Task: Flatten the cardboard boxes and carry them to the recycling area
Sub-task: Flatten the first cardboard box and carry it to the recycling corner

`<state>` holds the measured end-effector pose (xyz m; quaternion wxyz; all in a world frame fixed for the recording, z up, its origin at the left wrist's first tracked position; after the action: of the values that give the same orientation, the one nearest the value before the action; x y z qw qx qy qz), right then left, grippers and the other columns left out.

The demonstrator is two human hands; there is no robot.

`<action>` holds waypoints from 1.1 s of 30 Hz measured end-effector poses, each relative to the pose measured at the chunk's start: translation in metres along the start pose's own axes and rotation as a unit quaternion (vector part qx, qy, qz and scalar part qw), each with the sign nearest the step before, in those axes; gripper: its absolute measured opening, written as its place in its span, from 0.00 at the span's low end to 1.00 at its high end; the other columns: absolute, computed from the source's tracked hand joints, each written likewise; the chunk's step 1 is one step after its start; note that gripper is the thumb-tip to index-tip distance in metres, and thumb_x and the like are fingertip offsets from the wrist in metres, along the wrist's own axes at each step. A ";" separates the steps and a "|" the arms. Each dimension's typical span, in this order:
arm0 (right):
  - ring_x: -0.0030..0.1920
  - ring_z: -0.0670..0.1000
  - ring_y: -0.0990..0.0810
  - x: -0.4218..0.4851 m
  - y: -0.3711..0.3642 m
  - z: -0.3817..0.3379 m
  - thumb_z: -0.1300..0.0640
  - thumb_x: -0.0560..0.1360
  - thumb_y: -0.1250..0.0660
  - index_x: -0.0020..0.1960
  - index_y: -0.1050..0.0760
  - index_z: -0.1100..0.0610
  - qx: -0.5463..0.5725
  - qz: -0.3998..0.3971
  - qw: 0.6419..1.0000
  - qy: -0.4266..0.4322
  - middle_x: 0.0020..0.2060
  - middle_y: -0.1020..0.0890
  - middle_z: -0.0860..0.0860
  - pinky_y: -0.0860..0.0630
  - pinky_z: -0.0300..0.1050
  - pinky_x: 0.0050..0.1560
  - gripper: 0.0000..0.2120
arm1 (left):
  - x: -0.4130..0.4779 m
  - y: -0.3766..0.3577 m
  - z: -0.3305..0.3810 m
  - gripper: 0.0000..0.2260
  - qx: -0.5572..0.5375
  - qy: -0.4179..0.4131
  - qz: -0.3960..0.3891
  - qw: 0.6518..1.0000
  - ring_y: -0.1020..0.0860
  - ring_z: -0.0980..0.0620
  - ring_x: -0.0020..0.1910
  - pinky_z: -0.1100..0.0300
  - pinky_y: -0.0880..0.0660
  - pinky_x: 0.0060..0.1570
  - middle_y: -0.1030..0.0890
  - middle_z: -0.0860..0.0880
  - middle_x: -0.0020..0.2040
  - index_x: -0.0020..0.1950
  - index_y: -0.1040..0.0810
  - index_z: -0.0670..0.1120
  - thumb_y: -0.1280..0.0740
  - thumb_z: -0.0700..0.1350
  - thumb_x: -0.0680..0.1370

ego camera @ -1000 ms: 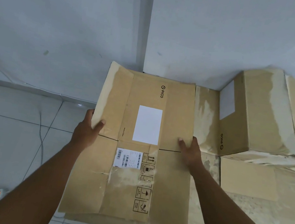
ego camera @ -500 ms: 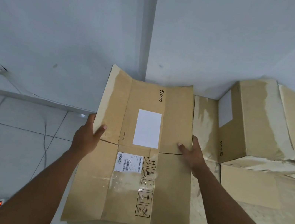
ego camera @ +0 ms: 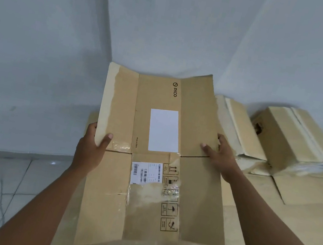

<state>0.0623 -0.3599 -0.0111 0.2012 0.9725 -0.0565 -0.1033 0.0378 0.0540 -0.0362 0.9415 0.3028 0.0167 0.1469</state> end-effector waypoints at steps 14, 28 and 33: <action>0.53 0.49 0.17 -0.074 0.289 0.045 0.50 0.77 0.29 0.68 0.31 0.52 0.044 0.164 0.985 0.033 0.56 0.18 0.48 0.19 0.54 0.55 0.22 | -0.057 -0.153 0.269 0.21 -0.015 -0.154 -0.022 0.988 0.21 0.42 0.51 0.51 0.25 0.48 0.19 0.46 0.56 0.66 0.31 0.50 0.32 0.57 0.78; 0.53 0.50 0.22 -0.120 0.550 0.163 0.55 0.80 0.34 0.69 0.33 0.55 0.024 0.357 0.933 -0.020 0.55 0.23 0.47 0.26 0.47 0.53 0.19 | -0.151 -0.429 0.486 0.19 -0.008 -0.269 -0.120 0.955 0.22 0.37 0.56 0.50 0.28 0.49 0.18 0.45 0.59 0.68 0.32 0.47 0.34 0.53 0.80; 0.51 0.49 0.20 -0.104 0.653 0.229 0.54 0.80 0.36 0.70 0.33 0.53 0.022 0.385 0.920 -0.068 0.55 0.21 0.47 0.23 0.47 0.50 0.19 | -0.174 -0.557 0.539 0.19 -0.023 -0.273 -0.163 0.948 0.21 0.38 0.53 0.54 0.31 0.44 0.18 0.43 0.56 0.69 0.32 0.46 0.35 0.52 0.81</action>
<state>-0.1344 -1.0272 0.0653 0.2000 0.8706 -0.4420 -0.0821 0.0848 -0.7317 0.0733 0.9278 0.3030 -0.1951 -0.0968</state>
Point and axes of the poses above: each hand's wrist, its own x-axis towards the middle knuckle, its own y-axis out of the back of the hand, z = x × y, the point moved 6 cm from there along x, towards the middle knuckle
